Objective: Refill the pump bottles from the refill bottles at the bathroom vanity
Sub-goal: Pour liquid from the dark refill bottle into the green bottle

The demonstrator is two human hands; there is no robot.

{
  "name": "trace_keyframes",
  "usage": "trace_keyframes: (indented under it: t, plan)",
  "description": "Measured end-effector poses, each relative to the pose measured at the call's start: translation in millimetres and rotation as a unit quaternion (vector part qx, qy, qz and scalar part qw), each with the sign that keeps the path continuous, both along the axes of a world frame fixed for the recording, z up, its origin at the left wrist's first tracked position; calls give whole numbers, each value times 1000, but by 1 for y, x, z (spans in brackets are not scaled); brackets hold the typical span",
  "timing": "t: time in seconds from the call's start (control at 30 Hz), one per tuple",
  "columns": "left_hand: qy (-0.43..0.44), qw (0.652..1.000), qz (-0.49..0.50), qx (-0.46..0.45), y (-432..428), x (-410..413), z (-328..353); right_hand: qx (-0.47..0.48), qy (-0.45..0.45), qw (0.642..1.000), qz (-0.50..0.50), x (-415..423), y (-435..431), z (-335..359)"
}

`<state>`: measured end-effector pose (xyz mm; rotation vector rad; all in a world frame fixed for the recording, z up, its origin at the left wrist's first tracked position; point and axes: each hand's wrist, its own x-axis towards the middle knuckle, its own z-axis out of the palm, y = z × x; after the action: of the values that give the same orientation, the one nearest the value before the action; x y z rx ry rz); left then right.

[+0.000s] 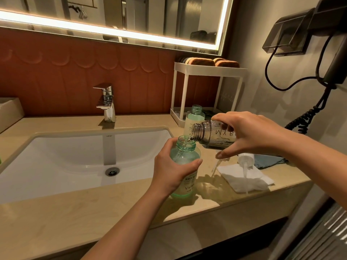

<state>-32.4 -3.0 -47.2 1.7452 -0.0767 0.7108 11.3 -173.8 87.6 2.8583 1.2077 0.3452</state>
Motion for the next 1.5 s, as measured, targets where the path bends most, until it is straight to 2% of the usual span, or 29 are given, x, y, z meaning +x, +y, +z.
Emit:
trace_keyframes:
  t: [1.5]
  plan:
    - [-1, 1000, 1, -7, 0, 1, 0, -21, -17, 1000, -1, -1, 1, 4]
